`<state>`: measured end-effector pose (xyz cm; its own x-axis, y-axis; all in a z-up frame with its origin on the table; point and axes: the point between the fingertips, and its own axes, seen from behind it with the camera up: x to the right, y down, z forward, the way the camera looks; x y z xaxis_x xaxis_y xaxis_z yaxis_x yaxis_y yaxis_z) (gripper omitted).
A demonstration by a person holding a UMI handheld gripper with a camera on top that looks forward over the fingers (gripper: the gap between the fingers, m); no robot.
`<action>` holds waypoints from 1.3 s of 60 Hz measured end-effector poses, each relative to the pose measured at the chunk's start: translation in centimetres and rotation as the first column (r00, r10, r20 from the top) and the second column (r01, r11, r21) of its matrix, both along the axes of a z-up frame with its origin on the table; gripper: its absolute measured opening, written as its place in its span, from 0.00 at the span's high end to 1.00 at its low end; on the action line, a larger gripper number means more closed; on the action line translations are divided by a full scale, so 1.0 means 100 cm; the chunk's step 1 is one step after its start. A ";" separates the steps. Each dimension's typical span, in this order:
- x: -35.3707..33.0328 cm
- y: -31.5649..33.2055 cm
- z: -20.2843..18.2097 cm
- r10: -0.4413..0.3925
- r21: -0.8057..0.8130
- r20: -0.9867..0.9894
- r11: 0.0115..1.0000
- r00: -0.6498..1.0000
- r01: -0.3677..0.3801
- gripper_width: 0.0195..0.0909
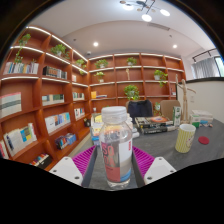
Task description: Pour water
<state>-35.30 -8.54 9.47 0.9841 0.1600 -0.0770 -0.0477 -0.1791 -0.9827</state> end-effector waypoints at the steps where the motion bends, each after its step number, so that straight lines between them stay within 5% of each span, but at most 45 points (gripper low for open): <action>1: 0.001 0.002 -0.001 -0.006 0.000 0.007 1.000 1.000 0.006 0.34; 6: 0.007 0.006 -0.011 -0.036 -0.009 0.078 0.999 0.996 0.037 0.55; 21: 0.004 0.005 -0.010 -0.009 0.034 0.069 0.999 0.998 0.006 0.79; 32: 0.020 0.018 -0.009 -0.028 0.004 0.036 1.000 0.999 0.028 0.79; 45: 0.070 0.059 0.024 -0.113 -0.049 -0.412 0.994 0.904 0.102 0.79; 58: 0.126 0.083 0.070 -0.137 -0.068 -0.836 0.987 0.532 0.148 0.79; 78: 0.179 0.124 0.086 -0.073 -0.072 -0.997 0.987 -0.004 0.140 0.77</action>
